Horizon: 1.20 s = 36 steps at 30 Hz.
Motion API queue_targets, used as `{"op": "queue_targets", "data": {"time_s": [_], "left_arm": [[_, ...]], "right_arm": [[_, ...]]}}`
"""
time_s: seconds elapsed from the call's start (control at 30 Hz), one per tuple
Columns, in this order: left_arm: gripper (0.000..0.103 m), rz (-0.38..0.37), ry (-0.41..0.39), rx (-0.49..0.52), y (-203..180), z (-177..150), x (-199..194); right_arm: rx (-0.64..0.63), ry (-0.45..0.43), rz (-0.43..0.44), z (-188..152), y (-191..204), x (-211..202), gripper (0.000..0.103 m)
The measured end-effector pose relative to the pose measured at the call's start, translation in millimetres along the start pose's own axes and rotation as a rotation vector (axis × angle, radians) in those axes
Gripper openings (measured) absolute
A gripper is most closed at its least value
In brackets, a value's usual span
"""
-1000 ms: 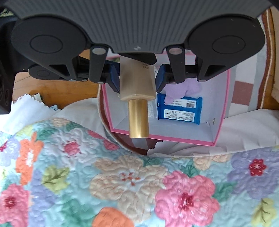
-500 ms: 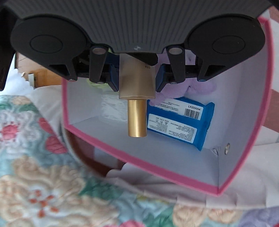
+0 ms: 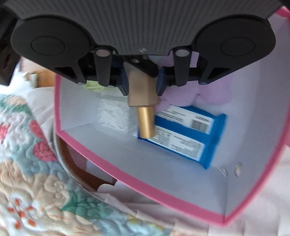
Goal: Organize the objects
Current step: 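Open the left tool to set the bottle beside the yarn, then move the left tool down to the orange makeup sponge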
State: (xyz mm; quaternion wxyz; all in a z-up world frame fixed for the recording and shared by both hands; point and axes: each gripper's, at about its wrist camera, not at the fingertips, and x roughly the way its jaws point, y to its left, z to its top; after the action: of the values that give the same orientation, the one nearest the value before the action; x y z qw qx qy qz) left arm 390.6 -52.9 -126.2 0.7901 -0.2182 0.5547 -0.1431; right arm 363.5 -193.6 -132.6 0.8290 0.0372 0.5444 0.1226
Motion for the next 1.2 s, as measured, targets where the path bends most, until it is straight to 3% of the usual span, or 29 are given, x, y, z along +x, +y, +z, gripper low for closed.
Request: {"op": "queue_targets", "data": {"time_s": [0.13, 0.2, 0.4, 0.6, 0.77, 0.9, 1.07, 1.2], "left_arm": [[0.032, 0.056, -0.039, 0.06, -10.3, -6.3, -23.8], [0.034, 0.072, -0.05, 0.072, -13.3, -7.8, -37.6], [0.05, 0.103, -0.066, 0.07, -14.5, -14.7, -79.7], [0.058, 0.125, -0.046, 0.106, -26.7, -28.0, -127.4], [0.063, 0.16, -0.055, 0.171, -40.4, -46.1, -172.1], [0.065, 0.146, -0.032, 0.226, -52.7, -62.6, -202.8], [0.069, 0.174, -0.066, 0.282, -69.1, -90.4, -241.9], [0.07, 0.192, -0.078, 0.327, -80.7, -118.3, -259.4]], "right_arm": [[-0.005, -0.042, 0.079, -6.1, -4.7, -22.1, 0.059], [-0.008, -0.072, 0.103, -11.3, -7.4, -39.1, 0.061], [-0.035, -0.128, 0.154, -36.4, -9.6, -89.8, 0.061], [-0.126, -0.177, 0.129, -42.5, 10.0, -134.1, 0.061], [-0.173, -0.221, 0.159, -54.0, 26.2, -184.0, 0.064], [-0.217, -0.237, 0.182, -68.6, 39.8, -216.8, 0.064], [-0.256, -0.247, 0.207, -89.4, 51.9, -245.9, 0.065], [-0.297, -0.268, 0.235, -113.4, 51.4, -267.6, 0.073]]}}
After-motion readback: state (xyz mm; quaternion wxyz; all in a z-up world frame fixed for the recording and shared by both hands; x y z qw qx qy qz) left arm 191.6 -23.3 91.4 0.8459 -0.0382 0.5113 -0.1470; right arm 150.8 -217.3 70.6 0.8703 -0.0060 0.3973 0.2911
